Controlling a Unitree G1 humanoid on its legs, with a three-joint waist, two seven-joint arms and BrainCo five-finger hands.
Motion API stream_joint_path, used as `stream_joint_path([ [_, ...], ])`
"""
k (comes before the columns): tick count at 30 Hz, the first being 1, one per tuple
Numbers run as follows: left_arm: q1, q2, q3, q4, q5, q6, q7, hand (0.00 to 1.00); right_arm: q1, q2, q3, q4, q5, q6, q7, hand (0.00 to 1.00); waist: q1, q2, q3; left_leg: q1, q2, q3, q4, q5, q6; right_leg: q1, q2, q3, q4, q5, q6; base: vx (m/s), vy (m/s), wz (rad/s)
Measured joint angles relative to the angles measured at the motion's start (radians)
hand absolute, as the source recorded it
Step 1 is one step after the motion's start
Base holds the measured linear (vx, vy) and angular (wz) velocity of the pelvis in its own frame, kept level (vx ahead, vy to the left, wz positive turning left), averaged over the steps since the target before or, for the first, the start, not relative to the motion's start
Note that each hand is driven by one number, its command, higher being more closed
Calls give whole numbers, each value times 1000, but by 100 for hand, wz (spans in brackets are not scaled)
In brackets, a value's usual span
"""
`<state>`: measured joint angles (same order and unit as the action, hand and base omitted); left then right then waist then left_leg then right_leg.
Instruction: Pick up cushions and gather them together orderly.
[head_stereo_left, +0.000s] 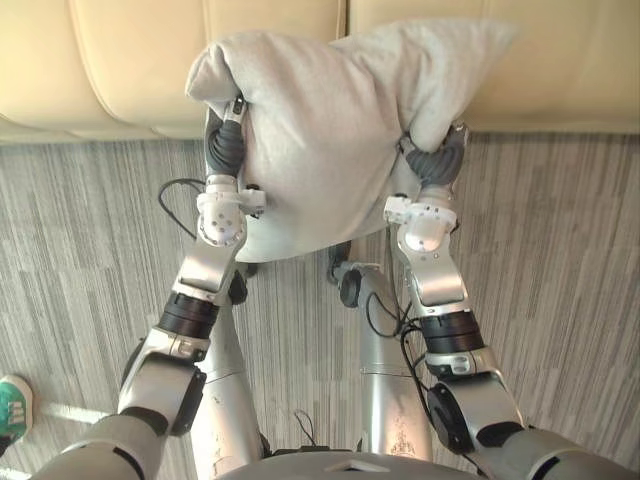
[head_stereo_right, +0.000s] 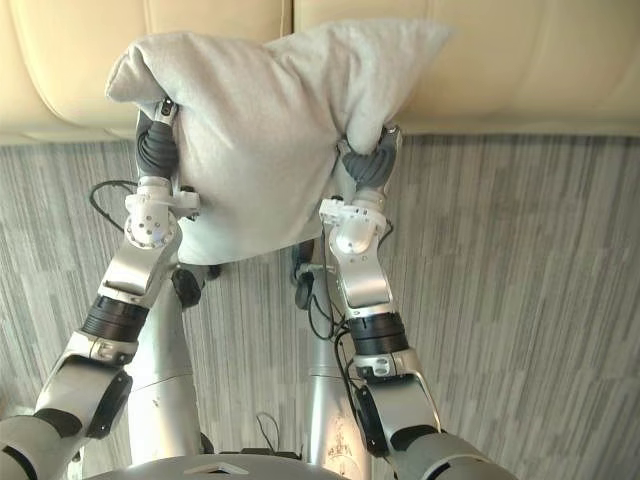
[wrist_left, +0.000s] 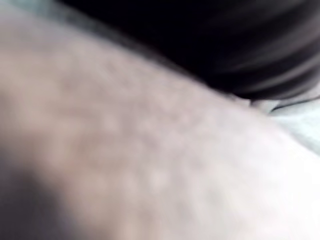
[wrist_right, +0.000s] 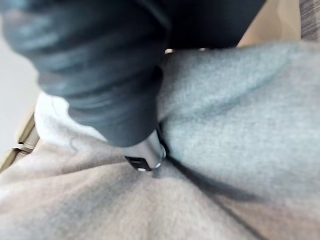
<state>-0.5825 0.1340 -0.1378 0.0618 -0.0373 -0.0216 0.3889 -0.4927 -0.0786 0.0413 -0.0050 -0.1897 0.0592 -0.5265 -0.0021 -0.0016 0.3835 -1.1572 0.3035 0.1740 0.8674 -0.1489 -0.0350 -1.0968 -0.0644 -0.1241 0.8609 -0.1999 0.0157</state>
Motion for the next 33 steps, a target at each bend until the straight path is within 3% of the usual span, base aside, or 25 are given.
stream_joint_path([
  [4,152,-35,12,-100,2,-3,-2,100,175,10,42,-68,24,-44,61,100,0,-3,-3,253,-21,17,-99,-16,-17,254,-3,-3,-105,-7,15,74,-22,13],
  [6,255,-36,8,-141,4,-5,-13,100,281,15,72,-99,27,-57,90,100,-5,-16,-43,357,-36,20,-151,-20,-18,365,-7,-15,-163,-10,21,129,4,22],
  [8,394,-36,4,-173,17,-6,-35,100,425,31,95,-140,28,-66,148,100,0,-49,-80,534,-57,26,-240,-17,-25,558,-10,-34,-272,-4,31,198,34,28],
  [11,529,-37,4,-213,22,-6,-60,100,529,32,116,-146,38,-80,198,100,5,-68,-145,651,-72,33,-305,-13,-30,693,-15,-54,-368,10,39,201,36,20],
  [14,635,-45,12,-249,29,-7,-93,100,607,55,118,-146,54,-82,259,100,11,-67,-210,758,-90,51,-370,-12,-30,810,-16,-53,-474,35,51,172,38,3],
  [18,710,-84,22,-249,40,-10,-137,100,674,72,109,-146,78,-82,292,100,16,-64,-281,846,-106,67,-445,-10,-35,912,-16,-54,-581,62,56,135,12,-1],
  [24,780,-125,23,-244,39,-10,-176,100,719,76,94,-144,73,-81,307,100,16,-65,-319,970,-131,74,-506,-5,-42,1034,-19,-49,-648,77,53,91,-8,-2],
  [28,808,-136,23,-240,39,-10,-179,100,727,76,92,-134,64,-81,317,100,18,-61,-340,1006,-133,102,-538,6,-40,1043,-15,-18,-668,121,43,-16,20,-19],
  [33,809,-135,30,-233,39,-10,-180,100,727,78,92,-132,64,-81,329,100,16,-60,-336,1000,-137,131,-527,-23,-33,1006,-29,4,-625,132,43,-120,61,-21],
])
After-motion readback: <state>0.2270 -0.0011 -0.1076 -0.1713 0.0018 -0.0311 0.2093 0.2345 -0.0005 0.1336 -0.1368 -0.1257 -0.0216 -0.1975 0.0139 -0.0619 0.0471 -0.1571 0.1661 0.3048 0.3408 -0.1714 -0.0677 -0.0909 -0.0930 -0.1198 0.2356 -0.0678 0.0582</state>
